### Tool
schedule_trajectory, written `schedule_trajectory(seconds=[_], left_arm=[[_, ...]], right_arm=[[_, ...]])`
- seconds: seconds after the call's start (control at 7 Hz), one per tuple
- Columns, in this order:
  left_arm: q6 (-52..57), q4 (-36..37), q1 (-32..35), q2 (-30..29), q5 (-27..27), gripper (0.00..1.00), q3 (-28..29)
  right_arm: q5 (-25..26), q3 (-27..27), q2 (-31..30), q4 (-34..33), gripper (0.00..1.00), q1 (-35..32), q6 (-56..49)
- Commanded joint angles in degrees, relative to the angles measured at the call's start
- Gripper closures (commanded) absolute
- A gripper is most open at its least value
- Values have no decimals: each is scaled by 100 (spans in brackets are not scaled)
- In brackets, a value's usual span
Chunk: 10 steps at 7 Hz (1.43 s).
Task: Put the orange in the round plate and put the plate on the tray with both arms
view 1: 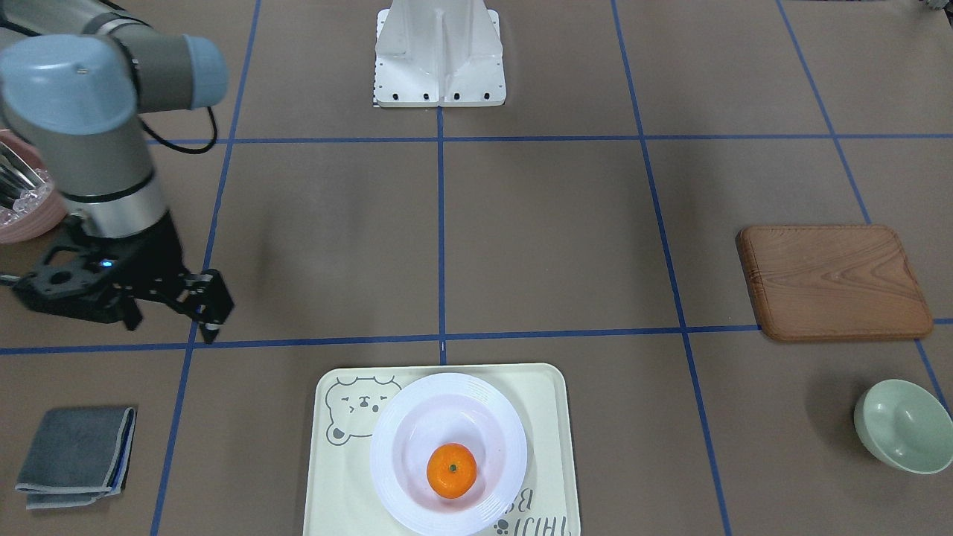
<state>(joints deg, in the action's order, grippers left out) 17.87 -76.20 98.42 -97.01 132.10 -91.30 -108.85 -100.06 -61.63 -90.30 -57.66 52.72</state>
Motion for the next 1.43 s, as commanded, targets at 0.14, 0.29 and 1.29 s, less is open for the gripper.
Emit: schedule_trajectory(seconds=[0.14,0.29,1.29], left_arm=[[-443,0,1,892,483,1,-1073],[-434,17,1,912,501,1,-1022],[-416,8,1,947,422,1,-916]], right_arm=[[-1382,-75,-1672,12,0,-2050,-4066],[-1829,-66,-2269,30,0,-2508,-4886],[-2000,-40,-3426,39,0,-3454,-6071]])
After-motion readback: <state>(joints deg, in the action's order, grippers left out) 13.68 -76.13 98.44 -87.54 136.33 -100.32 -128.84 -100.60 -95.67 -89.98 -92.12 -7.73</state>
